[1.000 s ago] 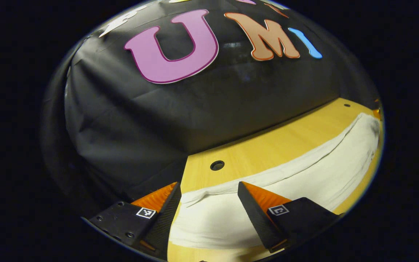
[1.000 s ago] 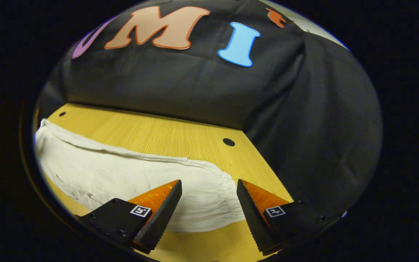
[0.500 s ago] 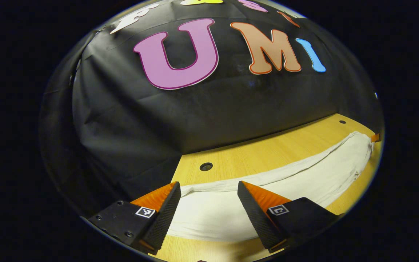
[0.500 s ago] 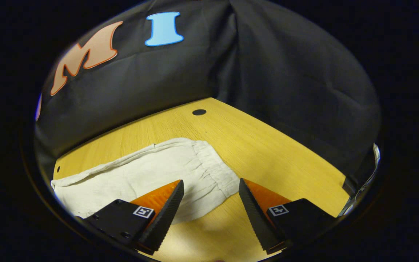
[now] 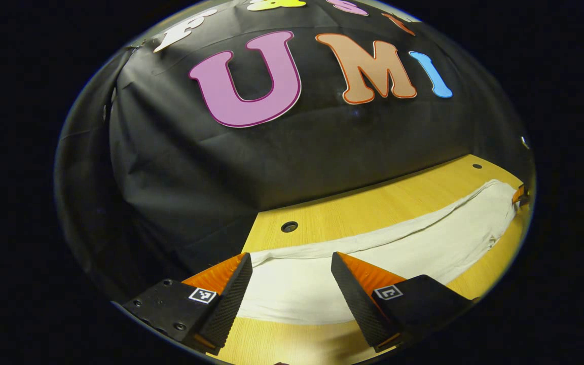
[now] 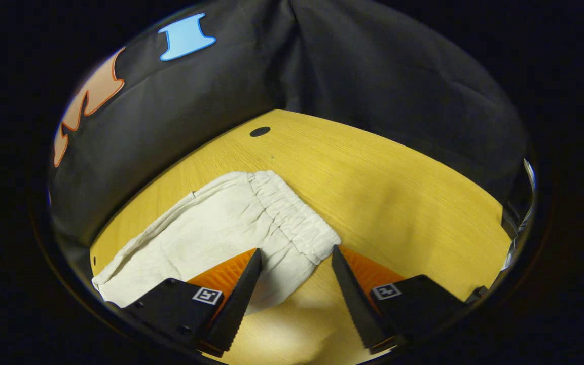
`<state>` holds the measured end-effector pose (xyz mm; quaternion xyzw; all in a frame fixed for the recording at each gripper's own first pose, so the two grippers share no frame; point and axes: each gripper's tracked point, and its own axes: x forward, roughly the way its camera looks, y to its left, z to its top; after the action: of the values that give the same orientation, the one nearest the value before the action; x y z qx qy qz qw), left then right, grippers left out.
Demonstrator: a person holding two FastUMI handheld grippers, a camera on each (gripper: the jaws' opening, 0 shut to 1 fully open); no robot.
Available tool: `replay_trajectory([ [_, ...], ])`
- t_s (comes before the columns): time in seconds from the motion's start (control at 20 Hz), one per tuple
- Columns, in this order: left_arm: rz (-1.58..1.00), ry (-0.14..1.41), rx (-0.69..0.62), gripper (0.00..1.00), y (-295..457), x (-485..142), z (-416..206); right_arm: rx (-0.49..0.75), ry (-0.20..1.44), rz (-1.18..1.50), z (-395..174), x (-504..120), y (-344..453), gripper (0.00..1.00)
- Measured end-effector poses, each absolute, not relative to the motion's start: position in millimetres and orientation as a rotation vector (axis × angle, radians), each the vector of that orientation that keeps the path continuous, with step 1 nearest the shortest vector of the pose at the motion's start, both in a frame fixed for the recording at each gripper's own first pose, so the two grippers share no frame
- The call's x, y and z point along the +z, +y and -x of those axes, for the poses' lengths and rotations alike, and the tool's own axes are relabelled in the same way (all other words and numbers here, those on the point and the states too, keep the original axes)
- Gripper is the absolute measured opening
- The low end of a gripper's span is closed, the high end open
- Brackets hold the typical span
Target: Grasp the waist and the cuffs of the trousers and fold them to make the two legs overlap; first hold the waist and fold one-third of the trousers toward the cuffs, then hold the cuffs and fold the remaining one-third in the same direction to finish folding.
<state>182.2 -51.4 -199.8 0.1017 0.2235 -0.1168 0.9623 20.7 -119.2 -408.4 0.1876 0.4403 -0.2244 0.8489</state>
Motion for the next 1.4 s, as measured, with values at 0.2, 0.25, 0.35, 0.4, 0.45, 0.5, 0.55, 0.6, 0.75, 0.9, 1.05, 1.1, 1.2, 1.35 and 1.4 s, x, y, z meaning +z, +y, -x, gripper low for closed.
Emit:
replay_trajectory([
  [0.2,-0.192,0.474,-0.211,0.96,-50.9,-201.8,-165.2,-0.410,0.956,-0.399,-19.0,-405.8,-122.9,0.26],
  [0.25,-0.195,0.481,-0.204,0.96,-51.4,-201.7,-160.7,-0.410,0.967,-0.397,-18.0,-402.6,-126.4,0.20],
  [0.35,-0.194,0.480,-0.193,0.96,-52.6,-198.5,-153.3,-0.407,0.969,-0.399,-18.6,-399.8,-126.6,0.22],
  [0.4,-0.194,0.479,-0.182,0.96,-53.1,-195.9,-149.9,-0.411,0.961,-0.402,-20.0,-397.8,-128.4,0.22],
  [0.45,-0.193,0.479,-0.174,1.00,-53.5,-195.9,-147.1,-0.411,0.958,-0.407,-20.7,-397.7,-125.1,0.13],
  [0.5,-0.190,0.481,-0.168,0.96,-54.4,-194.9,-144.2,-0.404,0.945,-0.414,-21.9,-395.2,-122.4,0.08],
  [0.55,-0.187,0.479,-0.165,0.96,-55.8,-192.8,-141.4,-0.389,0.937,-0.425,-23.2,-391.9,-125.0,0.08],
  [0.6,-0.183,0.474,-0.164,0.96,-57.5,-190.0,-140.1,-0.376,0.923,-0.447,-24.4,-385.3,-124.5,0.13],
  [0.75,-0.168,0.470,-0.162,0.96,-58.2,-190.6,-140.9,-0.352,0.859,-0.493,-32.3,-357.9,-129.1,0.12],
  [0.9,-0.153,0.471,-0.172,0.96,-58.1,-193.4,-147.0,-0.291,0.804,-0.486,-35.9,-326.2,-127.4,0.13],
  [1.05,-0.136,0.470,-0.182,0.96,-52.6,-195.6,-153.7,-0.227,0.742,-0.488,-34.1,-309.5,-137.4,0.13],
  [1.1,-0.129,0.466,-0.185,0.96,-49.9,-195.0,-155.8,-0.208,0.728,-0.483,-33.6,-306.1,-138.8,0.12],
  [1.2,-0.113,0.462,-0.190,0.96,-43.3,-195.4,-158.9,-0.165,0.699,-0.459,-33.0,-302.5,-139.7,0.13],
  [1.35,-0.097,0.464,-0.187,0.96,-28.9,-200.0,-164.2,-0.118,0.676,-0.415,-33.3,-296.5,-136.3,0.12],
  [1.4,-0.096,0.463,-0.185,0.96,-23.3,-199.9,-165.8,-0.103,0.671,-0.410,-33.1,-293.0,-135.4,0.12],
])
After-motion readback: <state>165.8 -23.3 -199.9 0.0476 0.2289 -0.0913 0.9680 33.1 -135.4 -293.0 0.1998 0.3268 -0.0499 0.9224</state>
